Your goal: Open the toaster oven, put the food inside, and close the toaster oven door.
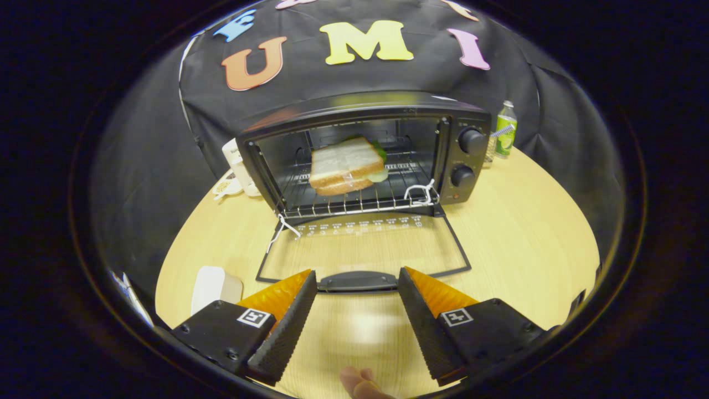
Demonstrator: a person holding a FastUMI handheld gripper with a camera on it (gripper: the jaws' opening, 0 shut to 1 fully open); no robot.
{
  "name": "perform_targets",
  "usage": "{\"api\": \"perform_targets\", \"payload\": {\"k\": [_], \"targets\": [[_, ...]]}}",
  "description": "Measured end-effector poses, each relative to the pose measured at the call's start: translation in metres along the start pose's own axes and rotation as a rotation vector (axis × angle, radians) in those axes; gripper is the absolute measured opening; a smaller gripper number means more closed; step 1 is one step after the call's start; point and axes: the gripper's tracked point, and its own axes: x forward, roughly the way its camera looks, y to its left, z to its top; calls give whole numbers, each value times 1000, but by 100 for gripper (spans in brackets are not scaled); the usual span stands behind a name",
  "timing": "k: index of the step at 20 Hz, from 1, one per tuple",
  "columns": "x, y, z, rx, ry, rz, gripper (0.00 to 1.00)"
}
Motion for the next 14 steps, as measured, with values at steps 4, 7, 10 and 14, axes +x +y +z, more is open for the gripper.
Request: {"api": "perform_targets", "payload": {"k": [4, 7, 10, 14], "targets": [[4, 1, -26, -15, 70, 11, 96], [19, 5, -48, -2, 146, 23, 96], [34, 1, -50, 5, 151, 0, 96], [39, -2, -48, -16, 137, -42, 97]]}}
